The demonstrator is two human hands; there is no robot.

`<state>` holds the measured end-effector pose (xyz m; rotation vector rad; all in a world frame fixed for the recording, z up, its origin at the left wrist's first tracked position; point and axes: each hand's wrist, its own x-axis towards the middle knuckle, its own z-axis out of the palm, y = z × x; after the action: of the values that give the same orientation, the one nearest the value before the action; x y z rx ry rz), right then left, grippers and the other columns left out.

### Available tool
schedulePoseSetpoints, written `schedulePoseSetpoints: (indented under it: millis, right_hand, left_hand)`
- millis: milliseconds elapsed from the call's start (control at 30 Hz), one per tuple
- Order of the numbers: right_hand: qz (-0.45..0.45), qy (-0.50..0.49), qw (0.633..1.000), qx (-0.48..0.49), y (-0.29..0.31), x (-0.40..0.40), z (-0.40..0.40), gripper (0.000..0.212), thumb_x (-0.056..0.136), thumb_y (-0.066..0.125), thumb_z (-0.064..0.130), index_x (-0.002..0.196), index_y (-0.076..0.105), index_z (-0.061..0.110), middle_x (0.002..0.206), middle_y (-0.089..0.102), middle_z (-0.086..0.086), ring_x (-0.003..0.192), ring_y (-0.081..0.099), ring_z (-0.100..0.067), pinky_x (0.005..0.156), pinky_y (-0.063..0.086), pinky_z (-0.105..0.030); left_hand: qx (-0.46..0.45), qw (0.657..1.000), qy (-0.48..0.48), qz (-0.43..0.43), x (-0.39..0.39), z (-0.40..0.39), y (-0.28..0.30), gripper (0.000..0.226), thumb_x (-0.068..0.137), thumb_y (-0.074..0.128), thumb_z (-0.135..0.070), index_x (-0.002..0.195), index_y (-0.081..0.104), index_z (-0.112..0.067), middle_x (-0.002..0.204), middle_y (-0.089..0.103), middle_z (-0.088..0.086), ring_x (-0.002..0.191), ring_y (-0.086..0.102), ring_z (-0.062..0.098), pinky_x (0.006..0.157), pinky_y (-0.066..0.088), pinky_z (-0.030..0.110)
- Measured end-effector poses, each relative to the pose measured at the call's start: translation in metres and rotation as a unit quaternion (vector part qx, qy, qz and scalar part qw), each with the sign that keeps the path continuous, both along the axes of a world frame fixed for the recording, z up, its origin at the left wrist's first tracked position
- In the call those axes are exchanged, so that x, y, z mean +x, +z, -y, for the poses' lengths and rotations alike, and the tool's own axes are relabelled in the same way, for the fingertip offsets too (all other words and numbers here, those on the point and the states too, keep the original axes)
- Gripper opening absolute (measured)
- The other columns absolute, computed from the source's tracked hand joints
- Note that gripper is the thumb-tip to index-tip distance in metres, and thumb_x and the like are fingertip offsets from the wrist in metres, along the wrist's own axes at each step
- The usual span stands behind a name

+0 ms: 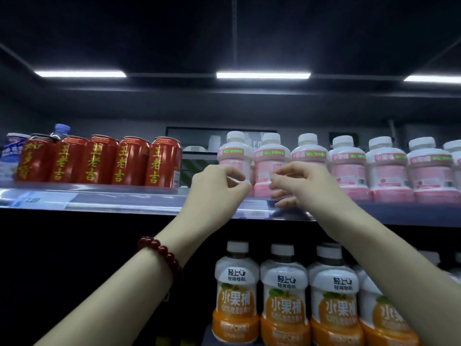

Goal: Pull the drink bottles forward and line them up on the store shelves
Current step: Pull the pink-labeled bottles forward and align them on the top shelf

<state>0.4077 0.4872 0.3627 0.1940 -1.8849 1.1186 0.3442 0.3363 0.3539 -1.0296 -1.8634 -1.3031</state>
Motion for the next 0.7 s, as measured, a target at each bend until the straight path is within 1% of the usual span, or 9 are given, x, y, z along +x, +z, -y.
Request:
schedulePoseSetpoints:
  millis: [100,200,267,333,400,467,533,600,700]
  right_hand:
    - [-0.013,-0.018,1.000,0.005,0.004,-0.009,0.013,0.006,0.088,0.065,0.017,0.085,0.065,0.011,0.078,0.067,-0.010,0.069,0.064,-0.022,0.069,0.058,-0.042]
    - [-0.030,-0.062,0.997,0.026,0.010,-0.015,0.015,0.005,0.087,0.066,0.015,0.083,0.065,0.013,0.081,0.068,-0.007,0.071,0.066,-0.018,0.066,0.058,-0.034]
    - [-0.039,-0.122,0.991,0.032,0.018,-0.021,0.006,0.004,0.084,0.068,0.017,0.082,0.065,0.015,0.083,0.068,-0.005,0.072,0.066,-0.018,0.071,0.059,-0.038]
    - [-0.045,-0.203,0.977,0.042,0.027,-0.026,-0.006,0.012,0.076,0.069,0.029,0.082,0.067,0.019,0.083,0.069,0.000,0.078,0.068,-0.020,0.077,0.058,-0.044]
    - [-0.038,-0.273,0.960,0.049,0.034,-0.030,-0.015,0.021,0.072,0.070,0.035,0.082,0.068,0.017,0.082,0.070,-0.003,0.084,0.067,-0.024,0.079,0.056,-0.043]
    - [-0.013,-0.327,0.943,0.064,0.037,-0.033,-0.019,0.027,0.075,0.072,0.034,0.076,0.066,0.007,0.075,0.067,-0.009,0.078,0.064,-0.025,0.067,0.050,-0.034]
    - [0.002,-0.357,0.930,0.085,0.038,-0.037,-0.018,0.036,0.074,0.073,0.036,0.060,0.053,0.010,0.060,0.054,-0.006,0.063,0.053,-0.021,0.049,0.035,-0.028]
    - [0.008,-0.381,0.919,0.104,0.040,-0.044,-0.015,0.044,0.070,0.075,0.044,0.056,0.043,0.016,0.057,0.044,0.000,0.055,0.045,-0.016,0.043,0.025,-0.025]
    - [0.019,-0.400,0.908,0.125,0.043,-0.057,-0.009,0.048,0.064,0.076,0.056,0.071,0.053,0.015,0.072,0.055,-0.003,0.068,0.053,-0.021,0.047,0.032,-0.029]
  left_hand:
    - [0.007,1.000,-0.017,-0.006,-0.016,0.012,0.009,0.021,0.083,0.059,-0.021,0.098,0.072,-0.017,0.085,0.072,-0.001,0.082,0.069,0.016,0.081,0.057,0.034]
    - [0.011,1.000,-0.005,-0.010,-0.031,0.016,0.019,0.024,0.084,0.060,-0.023,0.104,0.071,-0.015,0.092,0.072,0.000,0.086,0.068,0.016,0.083,0.056,0.033]
    - [0.005,1.000,0.010,-0.011,-0.040,0.013,0.027,0.029,0.083,0.062,-0.025,0.108,0.070,-0.013,0.101,0.071,0.003,0.096,0.066,0.019,0.089,0.054,0.034]
    - [-0.003,1.000,0.023,0.001,-0.047,0.007,0.035,0.029,0.083,0.063,-0.027,0.106,0.069,-0.009,0.106,0.069,0.006,0.103,0.063,0.020,0.091,0.051,0.031]
    - [-0.007,0.999,0.038,0.017,-0.053,-0.003,0.042,0.022,0.081,0.066,-0.030,0.086,0.065,-0.009,0.100,0.069,0.011,0.101,0.063,0.024,0.079,0.051,0.029]
    - [-0.022,0.997,0.057,0.039,-0.059,-0.015,0.048,0.032,0.077,0.070,-0.037,0.075,0.056,-0.009,0.089,0.066,0.016,0.094,0.064,0.028,0.065,0.046,0.029]
    - [-0.036,0.995,0.073,0.060,-0.066,-0.027,0.051,0.047,0.071,0.074,-0.047,0.088,0.059,-0.005,0.089,0.061,0.011,0.094,0.064,0.026,0.064,0.045,0.027]
    - [-0.032,0.992,0.092,0.078,-0.072,-0.038,0.054,0.077,0.063,0.077,-0.056,0.111,0.054,-0.001,0.106,0.059,0.011,0.103,0.060,0.027,0.074,0.050,0.030]
    - [-0.041,0.987,0.137,0.078,-0.075,-0.048,0.055,0.101,0.056,0.079,-0.060,0.124,0.040,0.004,0.122,0.051,0.016,0.115,0.053,0.032,0.092,0.050,0.039]
